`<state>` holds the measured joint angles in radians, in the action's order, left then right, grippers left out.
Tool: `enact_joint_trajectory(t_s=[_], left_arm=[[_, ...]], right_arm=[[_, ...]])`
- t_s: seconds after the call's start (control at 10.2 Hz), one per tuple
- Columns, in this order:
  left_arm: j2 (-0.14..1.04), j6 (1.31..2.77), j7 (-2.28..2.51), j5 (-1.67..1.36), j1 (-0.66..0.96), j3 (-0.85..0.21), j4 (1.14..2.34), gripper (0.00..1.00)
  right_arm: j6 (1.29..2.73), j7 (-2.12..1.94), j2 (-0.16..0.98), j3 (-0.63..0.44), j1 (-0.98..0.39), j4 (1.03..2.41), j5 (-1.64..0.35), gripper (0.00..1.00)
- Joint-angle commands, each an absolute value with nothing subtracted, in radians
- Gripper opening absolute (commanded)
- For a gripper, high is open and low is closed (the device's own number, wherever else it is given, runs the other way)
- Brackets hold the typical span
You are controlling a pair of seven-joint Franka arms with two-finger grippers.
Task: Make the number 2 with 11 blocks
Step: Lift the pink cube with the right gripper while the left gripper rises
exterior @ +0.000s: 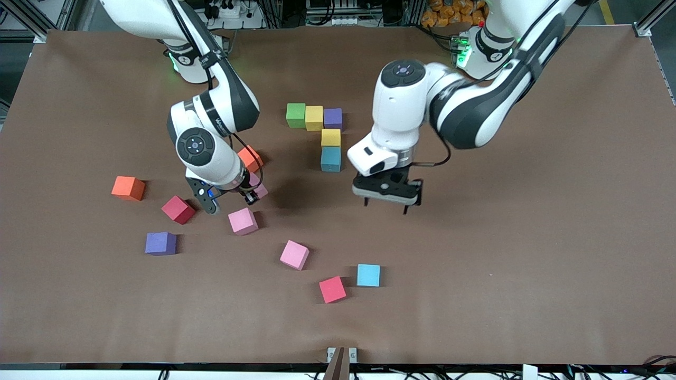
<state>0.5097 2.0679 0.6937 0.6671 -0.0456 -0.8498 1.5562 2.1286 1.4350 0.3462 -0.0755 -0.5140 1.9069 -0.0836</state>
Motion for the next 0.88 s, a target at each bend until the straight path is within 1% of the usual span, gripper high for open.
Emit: enact_joint_trajectory(t_s=[0.0, 0.1, 0.2, 0.39, 0.59, 0.78], left_arm=[[0.466, 1.95, 0.65, 0.617, -0.246, -1.012, 1.595, 1.0], [0.451, 1.884, 0.65, 0.609, -0.314, -1.061, 1.592, 1.0], [0.448, 1.858, 0.65, 0.597, -0.368, -1.103, 1.592, 1.0], [0.448, 1.839, 0.647, 0.595, -0.388, -1.114, 1.591, 1.0], [0.449, 1.839, 0.638, 0.594, -0.388, -1.117, 1.585, 1.0], [0.454, 1.839, 0.64, 0.592, -0.388, -1.132, 1.583, 1.0]], right_arm=[[2.172, 1.573, 0.232, -0.08, -0.518, 2.052, -0.081, 0.0], [2.193, 1.65, 0.227, -0.077, -0.523, 2.077, -0.081, 0.0], [2.227, 1.728, 0.227, -0.077, -0.553, 2.095, -0.081, 0.0], [2.318, 1.86, 0.225, -0.075, -0.609, 2.143, -0.081, 0.0], [2.338, 1.946, 0.233, -0.061, -0.643, 2.146, -0.081, 0.0], [2.362, 2.022, 0.245, -0.016, -0.647, 2.148, -0.081, 0.0]])
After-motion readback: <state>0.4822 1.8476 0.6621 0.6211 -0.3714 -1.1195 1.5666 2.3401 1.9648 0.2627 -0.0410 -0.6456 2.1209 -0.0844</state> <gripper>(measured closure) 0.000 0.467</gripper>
